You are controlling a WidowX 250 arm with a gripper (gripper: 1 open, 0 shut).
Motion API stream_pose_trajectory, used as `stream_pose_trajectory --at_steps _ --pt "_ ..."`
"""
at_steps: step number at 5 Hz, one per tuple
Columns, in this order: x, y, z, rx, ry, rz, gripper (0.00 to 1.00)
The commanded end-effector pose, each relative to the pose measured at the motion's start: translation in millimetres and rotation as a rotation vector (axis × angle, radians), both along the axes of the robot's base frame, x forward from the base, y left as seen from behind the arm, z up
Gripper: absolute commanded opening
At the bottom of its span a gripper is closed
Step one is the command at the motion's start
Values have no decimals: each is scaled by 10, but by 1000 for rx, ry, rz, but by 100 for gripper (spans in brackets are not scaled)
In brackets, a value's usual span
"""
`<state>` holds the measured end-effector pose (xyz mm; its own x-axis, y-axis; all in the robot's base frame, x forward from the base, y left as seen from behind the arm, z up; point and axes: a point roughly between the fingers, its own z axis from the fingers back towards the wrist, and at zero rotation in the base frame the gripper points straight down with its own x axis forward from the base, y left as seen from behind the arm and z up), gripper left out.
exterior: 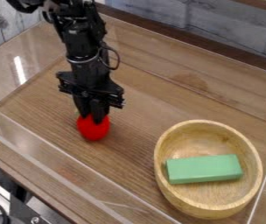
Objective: Move the red fruit to the left
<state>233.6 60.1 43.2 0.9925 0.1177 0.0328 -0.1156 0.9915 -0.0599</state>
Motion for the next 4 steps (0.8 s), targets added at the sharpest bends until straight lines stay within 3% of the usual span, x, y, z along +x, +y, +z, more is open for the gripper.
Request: stream_pose_trajectory --at_steps 1,2,3,4 --pt "60 48 188 -3 -46 42 0" --pt "70 108 316 -16 -61 87 0" --pt "106 129 575 -29 -89 66 0" --pt "218 229 817 -41 -126 50 0"
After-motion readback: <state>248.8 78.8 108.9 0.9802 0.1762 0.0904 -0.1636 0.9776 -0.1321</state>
